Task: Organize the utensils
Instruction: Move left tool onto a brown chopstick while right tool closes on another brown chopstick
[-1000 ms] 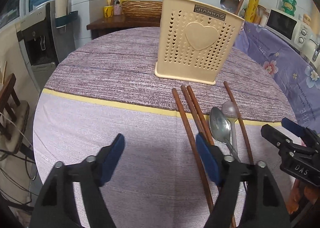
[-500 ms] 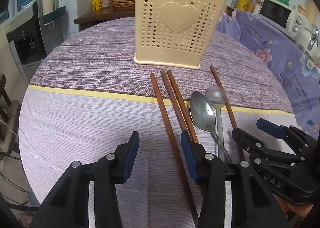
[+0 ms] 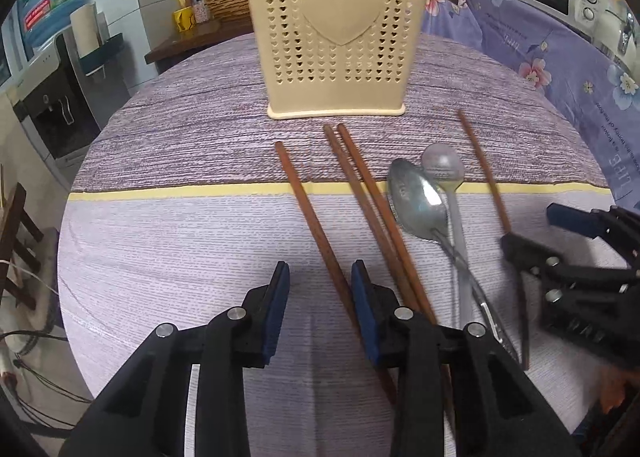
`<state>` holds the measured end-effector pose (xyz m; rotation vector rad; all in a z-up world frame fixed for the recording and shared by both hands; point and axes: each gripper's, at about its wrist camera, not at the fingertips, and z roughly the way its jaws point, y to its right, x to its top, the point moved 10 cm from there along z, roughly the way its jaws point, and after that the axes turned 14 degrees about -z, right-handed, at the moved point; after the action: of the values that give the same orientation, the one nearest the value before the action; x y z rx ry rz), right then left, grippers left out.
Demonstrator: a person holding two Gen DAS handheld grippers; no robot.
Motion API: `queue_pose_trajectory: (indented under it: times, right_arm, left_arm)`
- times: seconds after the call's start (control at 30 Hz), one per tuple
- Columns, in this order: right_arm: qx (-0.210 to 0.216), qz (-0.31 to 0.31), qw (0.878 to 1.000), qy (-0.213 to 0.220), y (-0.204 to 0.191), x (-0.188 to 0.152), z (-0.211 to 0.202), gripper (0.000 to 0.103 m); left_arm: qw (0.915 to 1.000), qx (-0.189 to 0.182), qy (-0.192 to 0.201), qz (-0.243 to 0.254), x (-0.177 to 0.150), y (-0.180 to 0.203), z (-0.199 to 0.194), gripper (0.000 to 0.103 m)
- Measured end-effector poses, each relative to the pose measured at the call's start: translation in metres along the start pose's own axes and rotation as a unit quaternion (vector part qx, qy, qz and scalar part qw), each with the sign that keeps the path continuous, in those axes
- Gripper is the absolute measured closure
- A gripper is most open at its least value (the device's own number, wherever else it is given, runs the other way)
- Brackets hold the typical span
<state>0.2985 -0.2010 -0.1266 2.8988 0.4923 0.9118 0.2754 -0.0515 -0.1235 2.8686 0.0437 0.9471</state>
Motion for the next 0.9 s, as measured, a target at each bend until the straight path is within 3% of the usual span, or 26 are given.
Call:
queue_pose_trajectory:
  times: [0.1,0.2,0.4,0.6,0.73,0.9]
  right_arm:
    - [-0.018,-0.001,1.0,-0.007,0.014,-0.004,-0.004,0.037]
    - [0.023,0.039,0.999,-0.01,0.02,-0.008,0.001,0.037]
    - [0.017,0.1,0.995,0.006,0.043,0.004,0.013,0.041]
    - [-0.005,0.098,0.995,0.001,0.056,0.039,0.036,0.055]
    - [-0.018,0.103,0.995,-0.003,0.064,0.062,0.052,0.064]
    - [-0.027,0.104,0.994,-0.008,0.065,0.08,0.063,0.07]
  left_arm:
    - [0.9999,-0.001,-0.008,-0.006,0.003,-0.014,0.0,0.07]
    - [0.9995,-0.012,-0.015,-0.024,0.008,-0.023,0.001,0.07]
    - [0.9983,-0.018,-0.013,-0.054,0.016,-0.024,0.007,0.07]
    - [0.9986,-0.004,-0.011,-0.051,0.034,-0.022,0.021,0.071]
    - [0.9994,0.016,-0.006,-0.031,0.05,-0.016,0.033,0.076]
    - [0.9995,0.011,-0.016,-0.024,0.058,-0.004,0.04,0.086]
